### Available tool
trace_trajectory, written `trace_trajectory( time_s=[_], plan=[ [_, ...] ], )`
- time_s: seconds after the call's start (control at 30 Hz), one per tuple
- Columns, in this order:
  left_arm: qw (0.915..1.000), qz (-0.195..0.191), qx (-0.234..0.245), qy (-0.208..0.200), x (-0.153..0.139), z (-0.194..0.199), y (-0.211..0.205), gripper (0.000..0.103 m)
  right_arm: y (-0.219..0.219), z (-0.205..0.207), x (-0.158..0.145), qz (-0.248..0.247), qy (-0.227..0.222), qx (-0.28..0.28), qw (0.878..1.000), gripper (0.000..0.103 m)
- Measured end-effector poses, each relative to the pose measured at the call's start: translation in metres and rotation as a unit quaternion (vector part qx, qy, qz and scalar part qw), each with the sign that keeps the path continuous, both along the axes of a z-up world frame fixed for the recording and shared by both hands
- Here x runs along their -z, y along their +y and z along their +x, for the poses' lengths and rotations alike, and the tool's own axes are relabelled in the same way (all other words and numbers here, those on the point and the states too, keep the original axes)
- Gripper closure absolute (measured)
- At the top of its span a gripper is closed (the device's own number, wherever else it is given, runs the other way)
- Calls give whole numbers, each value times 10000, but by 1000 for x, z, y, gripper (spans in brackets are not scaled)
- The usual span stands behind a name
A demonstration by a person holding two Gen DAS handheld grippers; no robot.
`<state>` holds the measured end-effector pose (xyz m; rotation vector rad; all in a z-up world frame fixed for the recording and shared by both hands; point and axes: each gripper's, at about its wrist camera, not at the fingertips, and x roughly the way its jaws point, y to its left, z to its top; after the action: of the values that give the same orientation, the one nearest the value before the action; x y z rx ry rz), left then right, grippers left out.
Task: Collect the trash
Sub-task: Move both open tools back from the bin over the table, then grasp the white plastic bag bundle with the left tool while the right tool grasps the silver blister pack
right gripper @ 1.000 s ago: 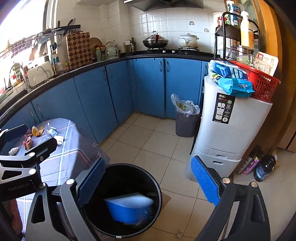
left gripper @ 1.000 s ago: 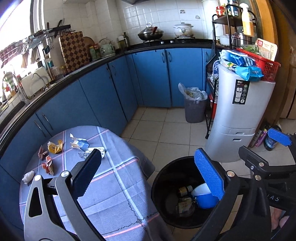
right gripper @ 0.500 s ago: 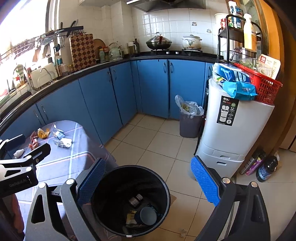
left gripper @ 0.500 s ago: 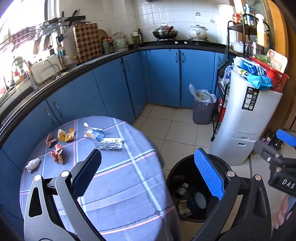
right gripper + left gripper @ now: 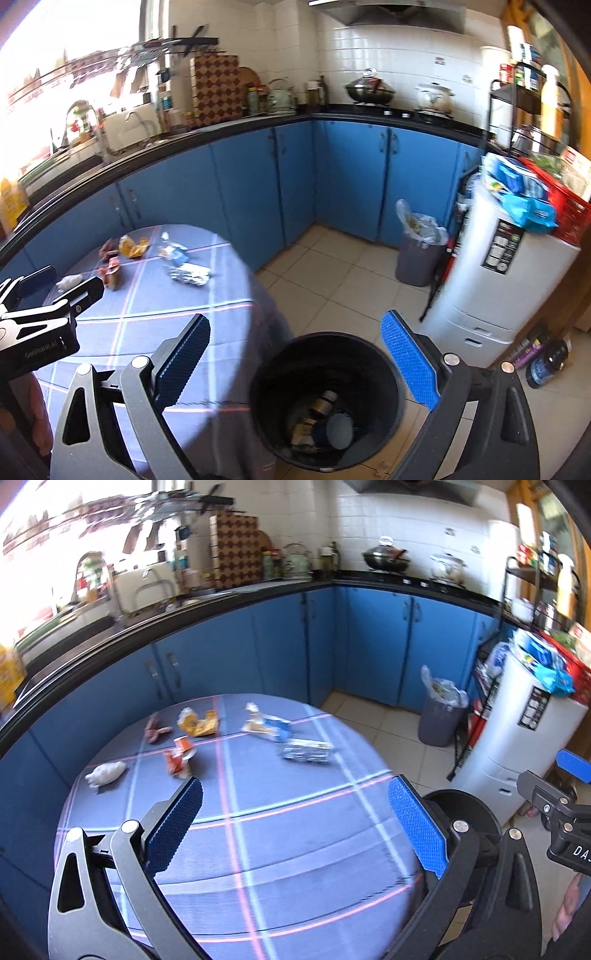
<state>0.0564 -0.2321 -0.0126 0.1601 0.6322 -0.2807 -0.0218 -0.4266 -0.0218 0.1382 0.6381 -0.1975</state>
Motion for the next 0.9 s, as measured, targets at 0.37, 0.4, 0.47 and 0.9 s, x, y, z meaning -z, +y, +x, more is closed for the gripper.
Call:
trace_trajectory(
  time_s=[0.37, 0.4, 0.47, 0.9],
  plan=[
    [9975, -53, -702, -44, 11, 31, 98, 4, 86, 75, 15, 108, 188, -786, 9967, 12],
    [9970, -45, -772, -57, 12, 36, 109, 4, 93, 81, 16, 116, 210, -840, 9962, 12],
    [9960, -45, -889, -57, 16, 43, 126, 4, 112, 98, 21, 93, 266, -969, 9949, 12],
    [9894, -313, -1390, 265, 47, 113, 211, 4, 144, 192, 60, -165, 696, -694, 9950, 12]
  ],
)
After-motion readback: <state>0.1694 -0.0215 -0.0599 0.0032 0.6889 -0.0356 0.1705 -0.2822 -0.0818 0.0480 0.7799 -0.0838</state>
